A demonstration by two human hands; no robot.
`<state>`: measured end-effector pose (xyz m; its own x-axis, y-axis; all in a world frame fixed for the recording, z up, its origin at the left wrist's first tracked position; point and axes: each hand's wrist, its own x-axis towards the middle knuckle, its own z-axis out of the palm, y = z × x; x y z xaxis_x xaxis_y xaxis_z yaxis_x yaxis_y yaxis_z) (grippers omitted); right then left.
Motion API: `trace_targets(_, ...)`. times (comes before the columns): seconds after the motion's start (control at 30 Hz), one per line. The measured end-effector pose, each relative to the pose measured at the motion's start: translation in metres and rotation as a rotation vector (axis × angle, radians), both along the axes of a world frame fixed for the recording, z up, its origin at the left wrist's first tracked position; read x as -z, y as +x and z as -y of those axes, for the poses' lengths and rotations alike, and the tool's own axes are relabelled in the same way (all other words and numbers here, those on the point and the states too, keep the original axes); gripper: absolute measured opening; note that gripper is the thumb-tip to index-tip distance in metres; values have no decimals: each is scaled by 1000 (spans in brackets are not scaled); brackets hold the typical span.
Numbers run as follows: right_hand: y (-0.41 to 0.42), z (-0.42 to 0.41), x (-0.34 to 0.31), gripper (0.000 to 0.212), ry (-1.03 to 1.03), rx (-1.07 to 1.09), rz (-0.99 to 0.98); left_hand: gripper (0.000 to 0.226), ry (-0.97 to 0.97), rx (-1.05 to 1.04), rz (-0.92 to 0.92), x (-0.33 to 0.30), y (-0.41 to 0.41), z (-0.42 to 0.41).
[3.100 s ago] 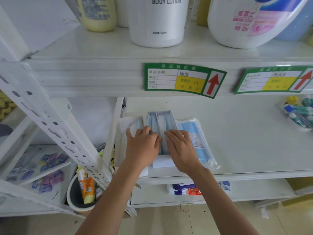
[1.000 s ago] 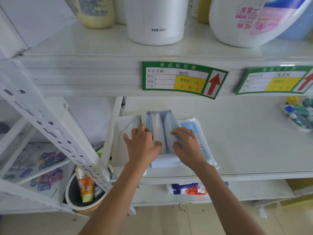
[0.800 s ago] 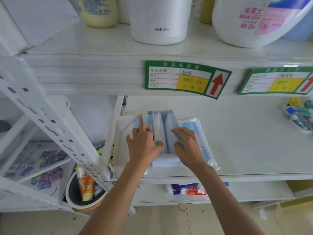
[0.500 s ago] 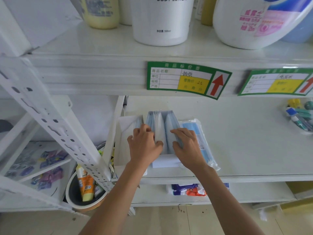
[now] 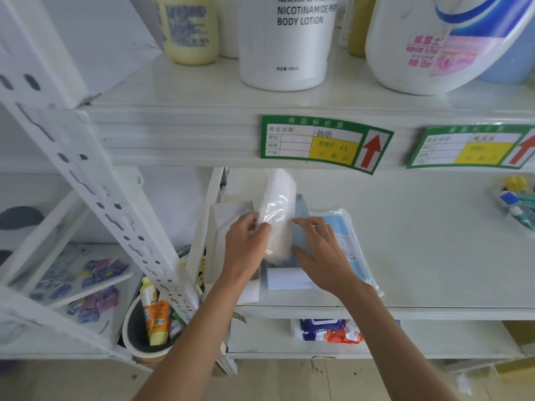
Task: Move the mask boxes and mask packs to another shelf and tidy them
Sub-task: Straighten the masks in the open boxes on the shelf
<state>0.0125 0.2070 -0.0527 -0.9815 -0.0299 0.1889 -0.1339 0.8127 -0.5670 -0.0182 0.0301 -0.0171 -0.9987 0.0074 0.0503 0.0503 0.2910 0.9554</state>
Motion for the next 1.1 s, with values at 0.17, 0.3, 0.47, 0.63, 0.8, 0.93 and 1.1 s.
trace_targets(0.17,8,16,-7,45,84,28,-45,4,-77,-245,-138,-20,24,34)
trace_targets(0.3,18,44,-9,35,129,-8,-167,19,-635,-313,-291,-26,44,51)
trace_targets(0.47,23,80,-4,33,171,-175,-157,40,-865,-215,-98,-23,43,52)
trace_targets(0.63,26,90,1,36,273,-158,-113,50,-939,-145,19,-19,32,43)
trace_targets(0.8,24,88,1,33,273,-154,-103,75,-993,-52,97,-1,22,37)
trace_targets(0.93,25,84,1,33,249,-175,-112,72,-1000,85,151,13,18,37)
trace_targets(1.1,25,77,4,31,256,-203,-131,64,-1025,95,131,19,15,36)
